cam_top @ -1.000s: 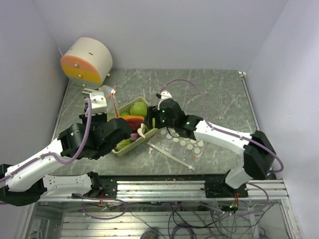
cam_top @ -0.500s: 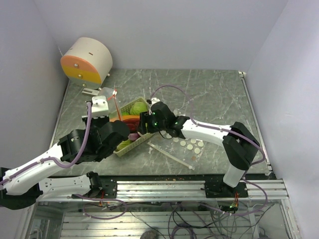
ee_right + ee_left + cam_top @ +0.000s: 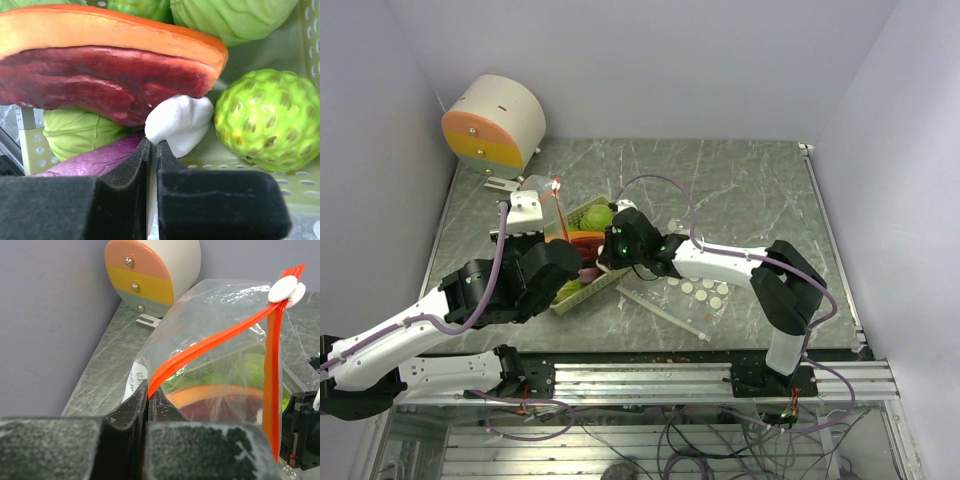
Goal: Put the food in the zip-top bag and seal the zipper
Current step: Pick up the fake vegetable from the bin, then place the fake vegetable in the zipper food storage bag.
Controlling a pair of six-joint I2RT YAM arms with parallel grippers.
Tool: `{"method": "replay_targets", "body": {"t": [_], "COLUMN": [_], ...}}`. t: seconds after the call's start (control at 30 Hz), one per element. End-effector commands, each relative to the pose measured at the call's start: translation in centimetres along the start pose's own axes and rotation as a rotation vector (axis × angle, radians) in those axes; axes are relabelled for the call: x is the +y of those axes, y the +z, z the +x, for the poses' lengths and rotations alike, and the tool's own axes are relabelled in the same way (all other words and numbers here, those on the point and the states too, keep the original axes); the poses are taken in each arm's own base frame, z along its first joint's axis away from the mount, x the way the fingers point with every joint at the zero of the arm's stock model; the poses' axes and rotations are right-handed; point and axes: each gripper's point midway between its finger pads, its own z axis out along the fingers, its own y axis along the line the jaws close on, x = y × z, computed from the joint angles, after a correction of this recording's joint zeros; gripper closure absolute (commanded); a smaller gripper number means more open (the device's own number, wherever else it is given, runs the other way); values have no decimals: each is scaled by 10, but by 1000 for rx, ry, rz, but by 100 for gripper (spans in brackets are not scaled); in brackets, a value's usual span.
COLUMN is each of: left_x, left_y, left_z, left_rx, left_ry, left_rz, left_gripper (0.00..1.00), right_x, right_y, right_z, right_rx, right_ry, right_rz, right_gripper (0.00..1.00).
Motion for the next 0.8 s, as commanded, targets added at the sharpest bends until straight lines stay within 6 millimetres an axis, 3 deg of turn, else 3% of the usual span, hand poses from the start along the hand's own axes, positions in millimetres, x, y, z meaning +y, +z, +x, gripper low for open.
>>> {"method": "replay_targets", "body": {"t": [0.0, 0.37, 0.57, 0.77], "left_x": [-7, -41, -66, -81], "left_y": [0, 1, 1, 2], "left_z": [-1, -12, -19, -12], "left_rx": [4, 8, 7, 21], "left_ry": [-16, -24, -28, -16], "left_rz": [21, 98, 158, 164], "left_gripper": [93, 93, 93, 93], "right_x": [4, 35, 80, 124], "right_y": [-25, -145, -216, -251], "right_z": [-35, -86, -102, -95], "right_rx": [-104, -304, -415, -430], "right_ry": [-26, -100, -202, -301], "right_rz": [33, -93, -343, -618], "right_gripper": [100, 100, 100, 100]}}
